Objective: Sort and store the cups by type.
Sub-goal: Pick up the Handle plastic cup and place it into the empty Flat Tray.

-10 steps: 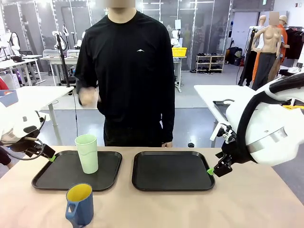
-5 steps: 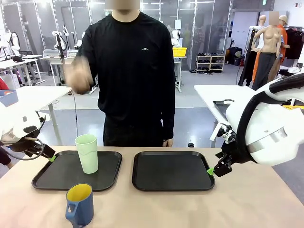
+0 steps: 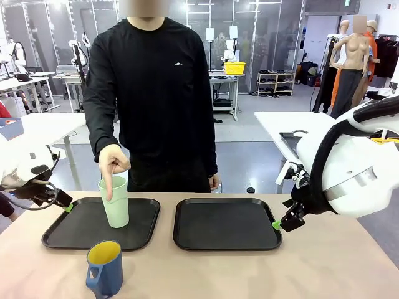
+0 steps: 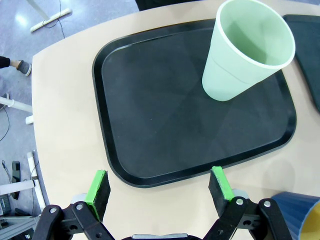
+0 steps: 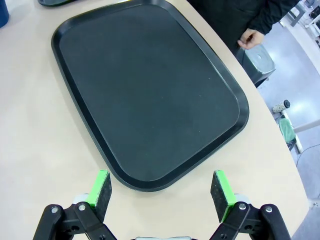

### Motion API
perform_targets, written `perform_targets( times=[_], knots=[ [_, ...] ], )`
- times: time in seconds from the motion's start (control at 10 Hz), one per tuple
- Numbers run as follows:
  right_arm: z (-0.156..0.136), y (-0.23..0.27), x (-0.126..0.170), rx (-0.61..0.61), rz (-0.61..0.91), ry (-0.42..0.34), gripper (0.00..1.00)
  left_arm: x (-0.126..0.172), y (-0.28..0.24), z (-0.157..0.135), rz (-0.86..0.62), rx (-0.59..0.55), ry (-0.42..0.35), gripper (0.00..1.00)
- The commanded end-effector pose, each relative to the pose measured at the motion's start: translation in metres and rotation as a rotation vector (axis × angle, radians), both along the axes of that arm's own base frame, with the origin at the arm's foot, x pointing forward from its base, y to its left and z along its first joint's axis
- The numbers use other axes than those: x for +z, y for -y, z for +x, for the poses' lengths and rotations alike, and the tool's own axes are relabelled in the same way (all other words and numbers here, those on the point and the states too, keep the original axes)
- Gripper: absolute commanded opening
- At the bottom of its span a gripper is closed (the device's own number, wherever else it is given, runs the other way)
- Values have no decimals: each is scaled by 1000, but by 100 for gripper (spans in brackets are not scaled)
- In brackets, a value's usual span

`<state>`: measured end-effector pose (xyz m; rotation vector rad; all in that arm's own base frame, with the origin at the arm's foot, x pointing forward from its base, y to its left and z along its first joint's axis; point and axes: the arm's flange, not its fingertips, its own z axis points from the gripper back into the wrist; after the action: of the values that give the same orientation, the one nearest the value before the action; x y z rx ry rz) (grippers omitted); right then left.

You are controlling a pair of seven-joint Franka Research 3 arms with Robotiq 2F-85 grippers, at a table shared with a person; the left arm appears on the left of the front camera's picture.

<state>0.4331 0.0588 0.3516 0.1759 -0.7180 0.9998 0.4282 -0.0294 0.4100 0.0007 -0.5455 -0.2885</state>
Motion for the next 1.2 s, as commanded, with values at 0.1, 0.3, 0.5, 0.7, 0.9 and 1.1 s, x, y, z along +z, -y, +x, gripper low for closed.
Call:
perform_targets(
  times=[0.1,0.3,0.5,0.7,0.9,1.1],
  knots=[
    [-1,-1,0,0,0,1,100,0,-2,0,-6,1,-2,100],
    [-1,-1,0,0,0,1,100,0,-2,0,-6,1,-2,100],
    [-1,-1,0,0,0,1,100,0,-2,0,-6,1,-2,100],
    [-1,-1,0,0,0,1,100,-1,-5,-5,9,-16,19,100],
    [-1,-1,0,0,0,1,100,-6,-23,-16,1,-87,18,100],
    [-1,-1,0,0,0,1,100,-13,-50,-30,50,-145,-9,100]
  ],
)
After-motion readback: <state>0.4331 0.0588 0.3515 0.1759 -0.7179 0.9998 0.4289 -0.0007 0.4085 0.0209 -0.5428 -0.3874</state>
